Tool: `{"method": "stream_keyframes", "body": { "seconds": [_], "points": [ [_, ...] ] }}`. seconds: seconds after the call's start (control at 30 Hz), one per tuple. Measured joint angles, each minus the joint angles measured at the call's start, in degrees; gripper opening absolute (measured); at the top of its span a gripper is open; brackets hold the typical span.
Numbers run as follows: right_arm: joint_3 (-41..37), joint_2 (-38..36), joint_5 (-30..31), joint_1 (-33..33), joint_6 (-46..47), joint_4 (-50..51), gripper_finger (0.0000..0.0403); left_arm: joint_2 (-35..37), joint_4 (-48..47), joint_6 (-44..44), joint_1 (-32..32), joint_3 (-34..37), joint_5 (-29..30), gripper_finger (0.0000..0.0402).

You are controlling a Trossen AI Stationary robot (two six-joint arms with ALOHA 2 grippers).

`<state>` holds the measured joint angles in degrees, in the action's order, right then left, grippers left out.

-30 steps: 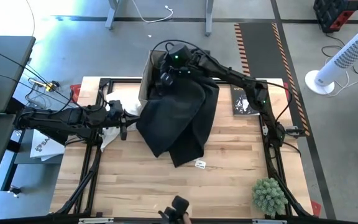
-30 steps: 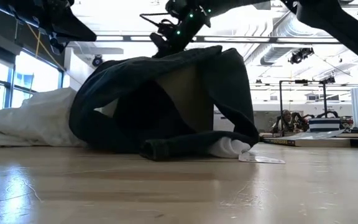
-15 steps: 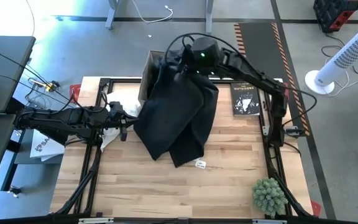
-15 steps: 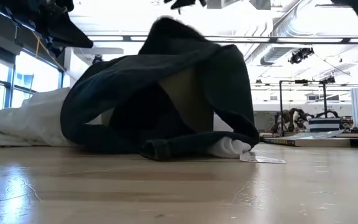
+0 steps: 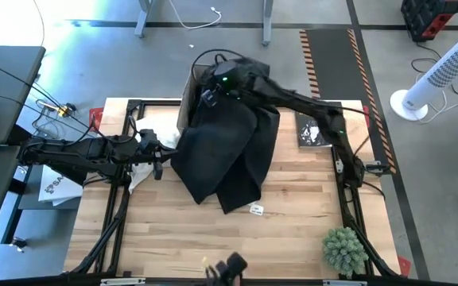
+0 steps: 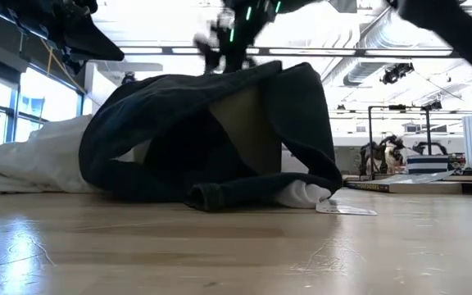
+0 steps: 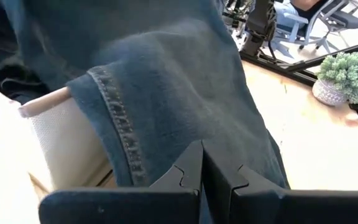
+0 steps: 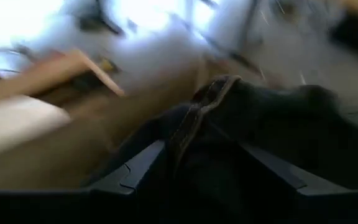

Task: Sort clothes
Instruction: Put the blue pants into the laundry bin

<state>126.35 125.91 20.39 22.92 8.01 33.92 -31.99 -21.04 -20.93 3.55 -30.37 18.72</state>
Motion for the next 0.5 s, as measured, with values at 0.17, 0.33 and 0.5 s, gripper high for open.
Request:
{"method": "stream_keyframes", "body": {
  "seconds": [0.17,0.33,0.5],
  "points": [
    [-0.97,8.96,-14.69,2.98,4.27,-1.37,0.0184,0.0,0.0,0.0,-0.02,0.0,0.0,0.0001],
    [-0.97,9.75,-17.56,2.74,1.16,-1.97,0.0184,0.02,-0.02,0.0,-0.02,0.0,0.02,0.0001],
    [-0.06,2.96,-11.07,-0.56,-6.26,-1.67,0.0184,0.02,-0.07,0.01,-0.01,0.0,-0.02,0.0001]
  ]
}}
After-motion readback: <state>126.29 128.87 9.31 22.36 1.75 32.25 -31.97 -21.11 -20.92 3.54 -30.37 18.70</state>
